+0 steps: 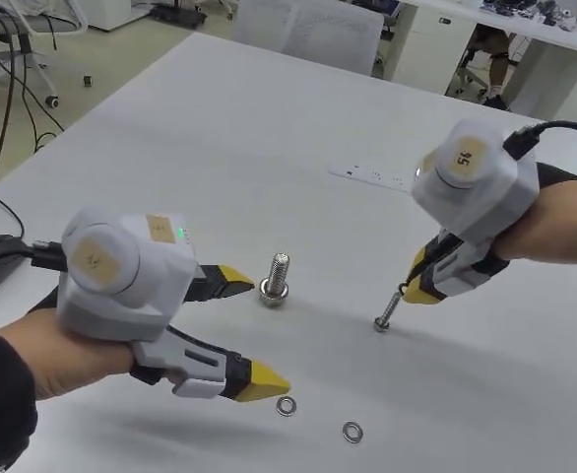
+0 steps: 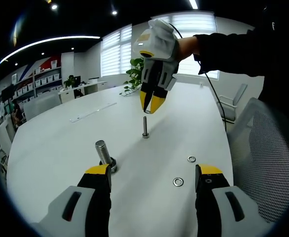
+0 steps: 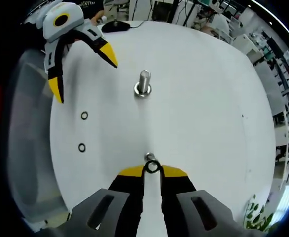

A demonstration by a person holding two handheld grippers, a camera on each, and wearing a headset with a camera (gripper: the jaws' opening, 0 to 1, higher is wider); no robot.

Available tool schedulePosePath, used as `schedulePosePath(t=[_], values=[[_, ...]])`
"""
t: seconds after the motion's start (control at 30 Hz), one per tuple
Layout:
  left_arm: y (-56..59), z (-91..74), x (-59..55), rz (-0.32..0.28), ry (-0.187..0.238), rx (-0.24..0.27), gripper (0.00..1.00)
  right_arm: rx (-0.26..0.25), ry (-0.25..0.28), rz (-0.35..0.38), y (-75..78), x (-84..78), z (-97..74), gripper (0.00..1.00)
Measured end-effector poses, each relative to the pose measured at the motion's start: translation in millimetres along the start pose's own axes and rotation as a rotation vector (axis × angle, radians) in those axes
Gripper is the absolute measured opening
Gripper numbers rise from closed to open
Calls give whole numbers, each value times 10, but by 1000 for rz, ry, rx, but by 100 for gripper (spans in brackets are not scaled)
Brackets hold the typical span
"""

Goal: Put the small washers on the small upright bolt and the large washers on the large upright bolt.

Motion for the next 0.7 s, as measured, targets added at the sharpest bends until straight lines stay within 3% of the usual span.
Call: schedulePosePath(t=[0.7], values=[[-25,5,-27,-9,-8,4,68,27,-15,2,43,-17,117,13]])
Point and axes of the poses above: the centre of the closed fingertips' face, and the gripper's own axes: z roughly forward along the fingers, y roughly to its right, x roughly out of its top, the point moved 9 cm from there along -z, roughly backward along the fingers, and after that the axes turned 1 degree about -x, right-handed, at the moved point
